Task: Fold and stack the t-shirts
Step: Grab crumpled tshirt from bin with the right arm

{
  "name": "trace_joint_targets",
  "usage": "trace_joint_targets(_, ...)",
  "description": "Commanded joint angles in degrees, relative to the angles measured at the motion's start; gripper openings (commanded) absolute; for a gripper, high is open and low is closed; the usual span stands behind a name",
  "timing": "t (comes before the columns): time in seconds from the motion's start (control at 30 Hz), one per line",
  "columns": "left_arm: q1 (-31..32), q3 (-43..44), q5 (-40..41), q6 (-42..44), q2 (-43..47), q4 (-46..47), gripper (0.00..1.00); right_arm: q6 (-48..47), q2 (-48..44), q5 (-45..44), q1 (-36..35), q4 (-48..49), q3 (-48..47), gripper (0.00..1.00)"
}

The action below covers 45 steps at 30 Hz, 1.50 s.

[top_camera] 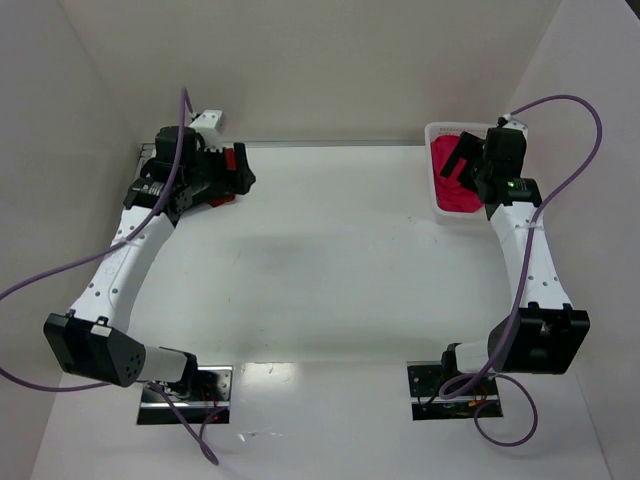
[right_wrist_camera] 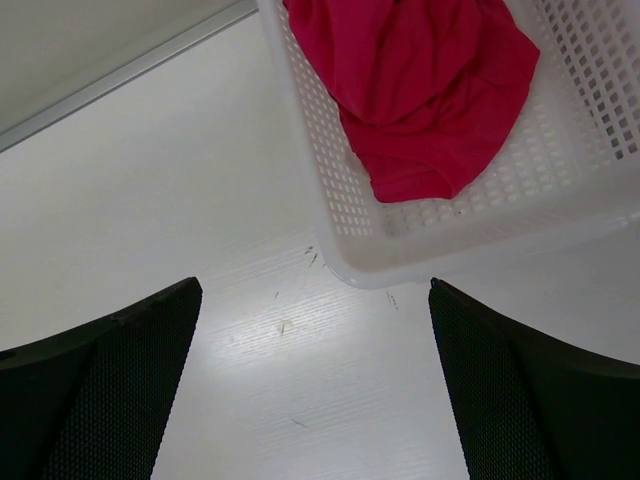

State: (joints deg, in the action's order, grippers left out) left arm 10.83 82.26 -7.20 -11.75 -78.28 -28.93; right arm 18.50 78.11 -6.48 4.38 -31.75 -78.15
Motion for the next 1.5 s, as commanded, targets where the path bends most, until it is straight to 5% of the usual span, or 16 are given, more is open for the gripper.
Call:
trace_joint_targets(0.0,0.33,-0.96,0.35,1.38,2.34,3.35,1.00,0.57,-2.08,1.81,0.19,3.26,-1.83,1.00)
trace_joint_targets(0.23,0.33,2.64,-6.59,0.06,1.82,4.75,1.00,3.11,2.66,6.57,0.19,3.80,-10.26,1.00)
trace_joint_targets(0.57,0.86,11.25,-7.57,-0.03,-5.47,5.46,1.00,2.15,22.68,1.12,0.19,2.84,-25.46,1.00)
trace_joint_targets(0.8,1.82,13.01,-4.85,3.49,-12.06,4.68,1.00,3.38,43.16,-9.23,0.19,-3.93,-46.69,1.00)
trace_joint_targets(1.1,2.44,14.33,-4.75,2.08,-17.08,4.85,1.00,6.63,66.02,-12.06,0.72,-15.17,-70.78,1.00)
trace_joint_targets(1.37,2.97,13.28,-1.68,2.08,-17.08,4.23,1.00,8.22,63.14,-16.72,1.24,-10.20,-59.51,0.99)
trace_joint_targets(1.47,2.97,13.28,-2.29,1.55,-17.08,4.23,1.00,9.36,62.08,-16.20,1.77,-9.47,-56.76,0.89)
